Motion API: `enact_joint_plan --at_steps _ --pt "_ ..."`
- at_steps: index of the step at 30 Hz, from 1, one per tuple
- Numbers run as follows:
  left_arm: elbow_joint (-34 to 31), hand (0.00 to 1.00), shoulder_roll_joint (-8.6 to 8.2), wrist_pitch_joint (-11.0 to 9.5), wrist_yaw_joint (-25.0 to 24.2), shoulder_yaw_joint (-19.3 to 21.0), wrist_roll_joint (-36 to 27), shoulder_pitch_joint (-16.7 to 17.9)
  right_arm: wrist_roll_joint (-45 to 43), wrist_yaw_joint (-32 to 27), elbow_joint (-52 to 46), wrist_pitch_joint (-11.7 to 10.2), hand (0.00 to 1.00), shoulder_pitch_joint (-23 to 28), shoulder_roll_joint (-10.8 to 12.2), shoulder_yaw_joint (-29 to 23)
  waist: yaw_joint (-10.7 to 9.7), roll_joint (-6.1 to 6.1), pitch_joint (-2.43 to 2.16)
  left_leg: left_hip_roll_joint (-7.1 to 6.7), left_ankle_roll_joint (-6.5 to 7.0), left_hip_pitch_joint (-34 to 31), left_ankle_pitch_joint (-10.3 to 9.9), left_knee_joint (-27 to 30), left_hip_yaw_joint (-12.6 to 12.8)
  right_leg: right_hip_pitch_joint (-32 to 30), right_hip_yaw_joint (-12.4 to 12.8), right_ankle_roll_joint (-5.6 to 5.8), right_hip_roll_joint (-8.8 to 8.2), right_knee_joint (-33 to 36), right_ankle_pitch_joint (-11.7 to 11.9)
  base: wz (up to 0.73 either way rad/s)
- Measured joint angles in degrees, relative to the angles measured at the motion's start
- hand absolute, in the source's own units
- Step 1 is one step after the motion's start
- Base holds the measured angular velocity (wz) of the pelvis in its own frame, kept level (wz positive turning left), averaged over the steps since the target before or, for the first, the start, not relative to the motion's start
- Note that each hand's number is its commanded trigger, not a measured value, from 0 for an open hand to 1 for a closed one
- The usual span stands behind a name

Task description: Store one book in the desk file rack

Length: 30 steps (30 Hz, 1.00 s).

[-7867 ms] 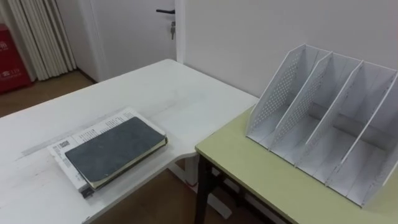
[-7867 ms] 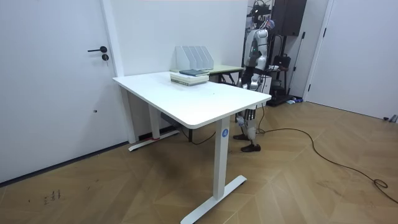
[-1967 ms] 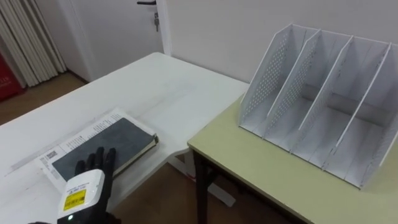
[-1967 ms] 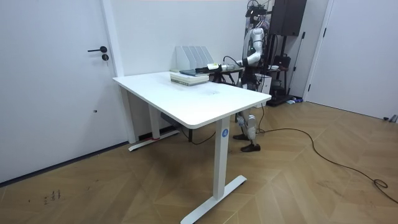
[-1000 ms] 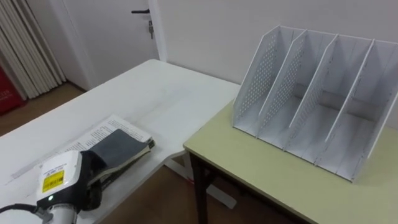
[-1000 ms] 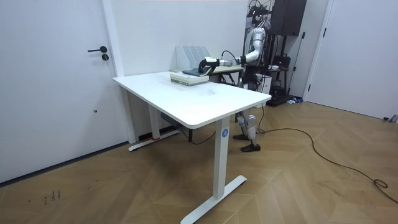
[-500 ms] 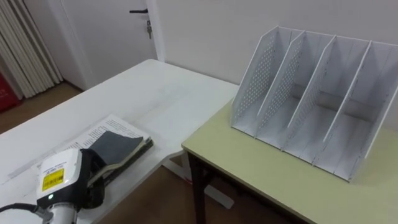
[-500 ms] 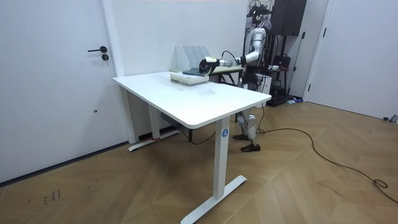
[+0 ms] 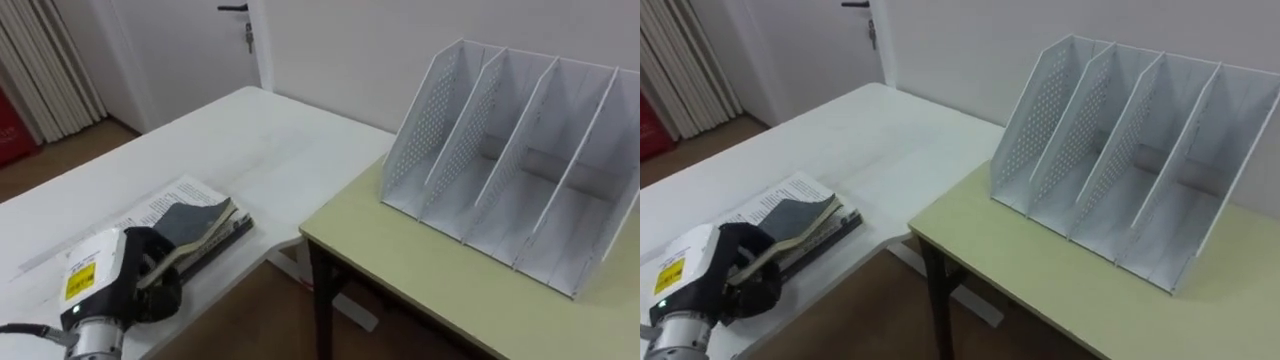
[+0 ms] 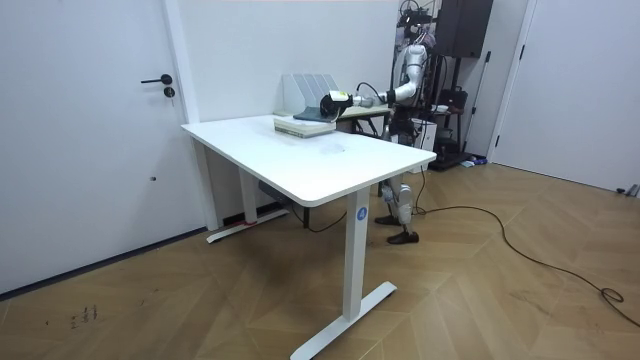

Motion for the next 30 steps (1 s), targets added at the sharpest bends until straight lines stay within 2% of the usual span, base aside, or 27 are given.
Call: enact_joint_plan --at_steps 4,7,8,10,13,16,18,20,24,26,30 --pt "-3.03 1.00 0.00 -1.77 -1.68 -0.04 -6.65 0.25 2.01 0.77 -6.15 -3.39 0.00 -0.56 -0.19 0.12 1.27 -0.16 -0.34 0.12 0.00 -0.37 0.00 0.13 -0.46 -0.09 -0.71 -0.02 0.18 -0.23 0.03 0.09" --pt "-3.83 1.00 0.00 -3.96 -3.22 0.26 -13.33 0.35 0.33 2.09 -13.86 -4.58 0.00 0.76 -0.15 0.19 1.48 -0.17 -0.31 0.13 0.00 -0.32 0.00 0.13 -0.59 0.11 -1.73 -0.01 0.01 -0.18 0.03 0.12" --pt "-3.83 1.00 0.00 -4.79 -3.51 0.26 -15.87 0.42 -0.61 2.41 -15.97 -5.79 0.00 1.03 -0.17 0.69 1.67 -0.18 -0.31 0.15 0.00 -0.28 0.00 0.13 -0.45 0.22 -1.95 0.00 0.01 -0.17 0.03 0.08" --pt "-3.88 1.00 0.00 -6.23 -3.75 0.22 -18.07 0.42 -1.27 2.74 -18.01 -6.76 0.00 1.10 -0.17 1.80 2.41 -0.23 -0.29 0.15 0.00 -0.31 0.00 0.11 -0.39 0.20 -2.09 0.01 0.00 -0.27 0.04 0.00" --pt "-3.88 1.00 -0.04 -8.09 -4.67 0.23 -19.59 0.46 -2.42 3.62 -21.83 -6.92 0.00 1.83 -0.22 3.28 3.02 -0.21 -0.30 0.09 0.00 -0.47 0.00 0.08 -0.39 0.46 -2.24 0.12 -0.05 -0.88 0.11 0.04" --pt "-3.94 1.00 -0.18 -9.09 -5.83 0.28 -20.17 0.92 -5.17 6.25 -26.95 -7.45 0.00 2.85 -0.23 4.05 3.14 -0.24 -0.33 0.12 0.00 -0.46 0.00 0.07 -0.33 0.46 -2.15 0.13 -0.07 -0.86 0.11 -0.01" --pt "-5.47 1.00 -0.30 -9.41 -7.15 0.32 -22.95 1.90 -4.97 8.09 -30.24 -7.69 0.00 3.74 -0.37 4.96 3.47 -0.40 -0.38 0.20 0.00 -0.43 0.00 0.09 0.07 0.28 -1.78 0.12 -0.10 -0.82 0.11 -0.10" --pt "-5.99 1.00 -1.04 -10.97 -9.44 0.21 -28.27 2.15 -4.89 10.92 -34.30 -8.01 0.00 4.31 -0.65 6.29 4.27 -0.63 -0.42 0.41 0.00 -0.24 0.00 0.10 -0.17 0.30 -1.43 0.07 -0.10 -0.89 0.14 -0.11" --pt "-6.04 1.00 -1.31 -11.15 -14.30 -0.55 -36.03 2.93 -3.52 14.63 -39.91 -9.76 0.00 4.72 -0.94 6.32 4.25 -0.98 -0.18 0.53 -0.01 0.38 0.00 0.09 -1.82 1.10 -1.94 0.06 -0.16 -0.94 0.17 0.03" --pt "-6.58 1.00 -1.28 -11.38 -17.15 -1.28 -41.36 3.13 -2.21 17.26 -43.39 -10.35 0.00 4.76 -1.59 6.30 4.46 -1.22 -0.02 0.36 -0.01 0.39 -0.01 0.09 -1.84 1.11 -2.11 0.06 -0.17 -0.95 0.17 0.00" --pt "-6.86 1.00 -1.27 -12.39 -20.45 -1.30 -48.25 3.37 1.04 21.25 -46.39 -10.75 0.00 4.77 -1.47 6.13 4.56 -1.13 0.05 0.53 -0.01 0.51 -0.01 0.09 -1.83 1.26 -1.91 0.06 -0.21 -0.98 0.17 0.00"
